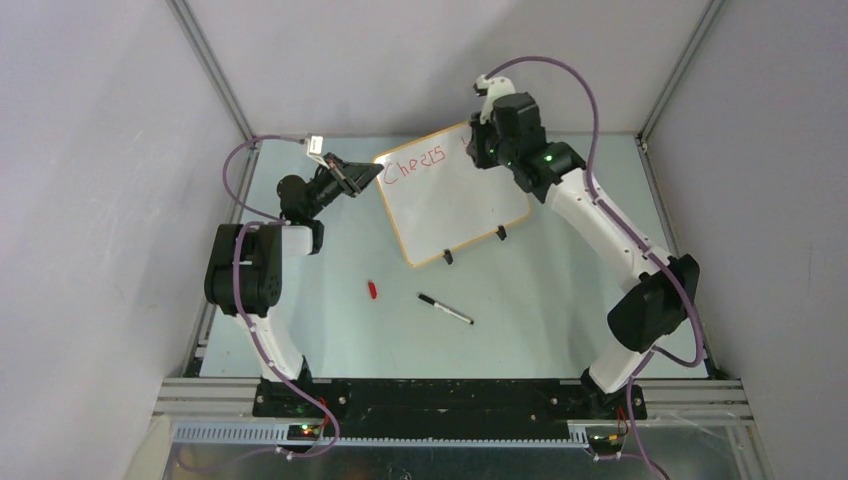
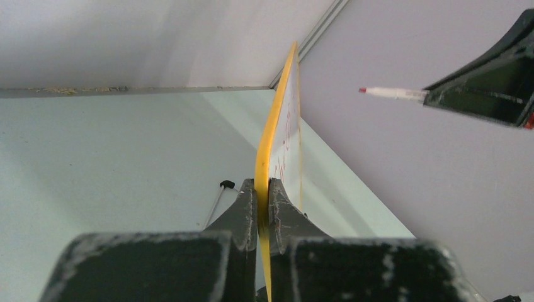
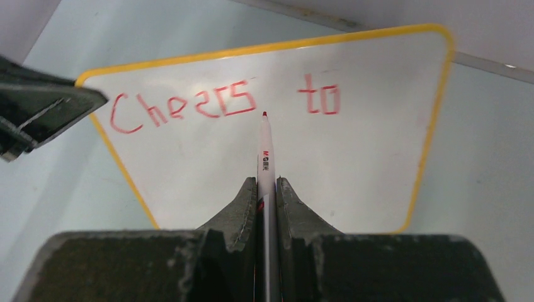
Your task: Write a sentence on the whiteboard
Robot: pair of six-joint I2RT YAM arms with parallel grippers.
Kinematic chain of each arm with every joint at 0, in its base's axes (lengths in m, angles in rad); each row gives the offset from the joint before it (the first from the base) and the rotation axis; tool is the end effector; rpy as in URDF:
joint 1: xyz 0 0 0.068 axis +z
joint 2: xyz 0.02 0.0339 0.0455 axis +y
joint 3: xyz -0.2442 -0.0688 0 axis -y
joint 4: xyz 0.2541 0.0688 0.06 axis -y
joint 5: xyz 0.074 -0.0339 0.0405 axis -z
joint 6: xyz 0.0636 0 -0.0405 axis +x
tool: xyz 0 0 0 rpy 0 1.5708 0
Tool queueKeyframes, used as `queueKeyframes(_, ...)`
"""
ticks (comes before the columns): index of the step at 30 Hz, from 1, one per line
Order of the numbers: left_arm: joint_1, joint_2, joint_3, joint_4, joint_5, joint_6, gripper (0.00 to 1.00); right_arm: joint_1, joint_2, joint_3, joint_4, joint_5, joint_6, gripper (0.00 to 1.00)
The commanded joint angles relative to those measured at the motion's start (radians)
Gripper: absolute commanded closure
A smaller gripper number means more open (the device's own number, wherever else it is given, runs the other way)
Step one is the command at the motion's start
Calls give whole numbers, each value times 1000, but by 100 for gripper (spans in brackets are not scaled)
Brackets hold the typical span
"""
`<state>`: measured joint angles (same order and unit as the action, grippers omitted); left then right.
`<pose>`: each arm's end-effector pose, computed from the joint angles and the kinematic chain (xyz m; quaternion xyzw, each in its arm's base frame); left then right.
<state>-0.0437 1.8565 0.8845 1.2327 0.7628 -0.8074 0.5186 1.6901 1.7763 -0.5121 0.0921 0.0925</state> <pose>0.3952 -0.0613 0.2027 0.0632 0.6347 -0.5104 0.5768 0.3695 0.2041 0.3809 -0.1532 0.8260 0.1259 0.5277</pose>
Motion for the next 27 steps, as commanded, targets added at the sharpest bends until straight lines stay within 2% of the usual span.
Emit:
queueKeyframes(1, -5, -30, -16, 26, 47, 94, 100, 84, -32, -60, 103, -6, -14, 100)
queueKeyframes(9, -5, -35, -27, 29, 40, 96, 100, 202, -58, -139, 136, 73, -25, 100)
queueKeyframes(15, -4, -35, -31, 37, 36, 92, 100, 218, -95, -208, 173, 69, -35, 100)
queueKeyframes(20, -5, -36, -35, 33, 26, 100, 100, 218, -94, -210, 164, 116, -25, 100)
queueKeyframes(27, -5, -39, -40, 35, 24, 101, 98, 223, -98, -210, 164, 98, -23, 100)
